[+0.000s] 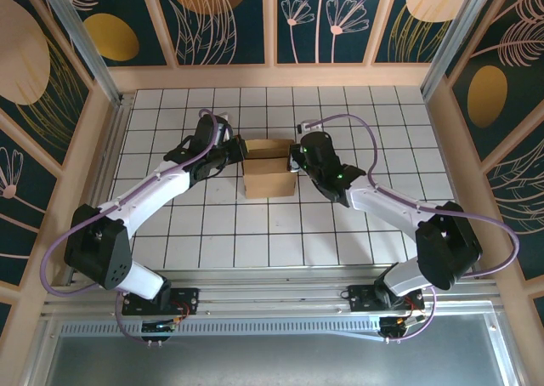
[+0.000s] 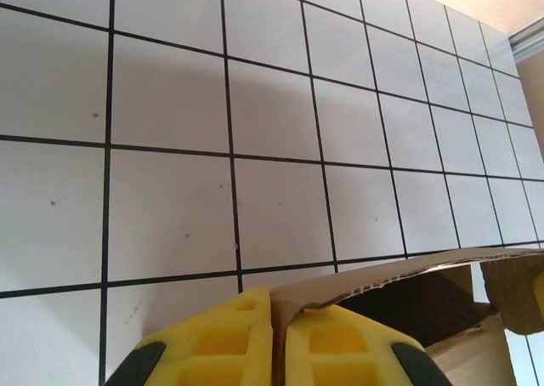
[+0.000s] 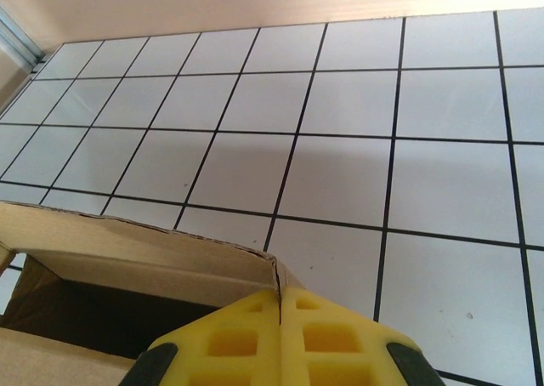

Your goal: Fold the paper box

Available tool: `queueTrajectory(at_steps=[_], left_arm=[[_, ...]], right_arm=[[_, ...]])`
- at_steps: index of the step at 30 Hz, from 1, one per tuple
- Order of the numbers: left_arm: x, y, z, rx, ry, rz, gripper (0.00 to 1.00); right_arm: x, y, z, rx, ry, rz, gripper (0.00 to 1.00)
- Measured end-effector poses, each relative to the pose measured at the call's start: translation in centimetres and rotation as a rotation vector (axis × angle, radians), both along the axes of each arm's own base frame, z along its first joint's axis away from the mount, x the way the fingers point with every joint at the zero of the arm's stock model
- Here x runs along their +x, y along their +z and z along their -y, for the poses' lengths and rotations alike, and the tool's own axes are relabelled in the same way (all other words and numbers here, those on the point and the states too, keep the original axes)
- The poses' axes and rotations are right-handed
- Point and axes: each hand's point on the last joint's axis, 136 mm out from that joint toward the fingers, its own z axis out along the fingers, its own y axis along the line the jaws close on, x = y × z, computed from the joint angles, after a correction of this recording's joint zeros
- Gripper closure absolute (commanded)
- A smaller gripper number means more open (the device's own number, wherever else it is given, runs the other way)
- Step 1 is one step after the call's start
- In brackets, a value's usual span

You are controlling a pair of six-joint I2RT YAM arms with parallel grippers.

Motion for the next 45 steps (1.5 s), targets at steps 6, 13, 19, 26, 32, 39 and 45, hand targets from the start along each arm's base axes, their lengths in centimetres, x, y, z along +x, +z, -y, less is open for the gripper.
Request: queueTrajectory(at_steps=[6,13,19,26,32,39,45], left_arm=[[0.1,-0.1,0.0,-0.015,0.010,0.010,0.92],[-0.4,-0.1,0.0,-0.032,0.012,0.012,0.87],[-1.3,-0.2,-0.3,-0.043,0.007,0.011,0.84],[-1.9,-0.2,-0.2,-0.070,0.010,0.000,0.67],[-2.2,1.1,-0.5,-0.066,0.005,0.045,0.39],[-2.8,6.1,-2.0,-0.071,0.024,0.194,0.30],[-3.7,8.0,-2.9,-0.087,0.049,0.245,0.34]], right_arm=[[-0.9,-0.1,0.1,0.000,-0.007,0.049,1.00],[-1.4,-0.2,0.1,0.012,0.002,0.078,1.00],[-1.7,-0.2,0.1,0.030,0.011,0.106,1.00],[-2.0,-0.2,0.0,0.013,0.018,0.122,1.00],[-2.4,-0.1,-0.4,-0.015,0.039,0.138,0.94],[-3.5,0.4,-0.2,-0.039,0.069,0.143,0.75],[-4.2,0.7,0.1,-0.055,0.092,0.134,0.70]])
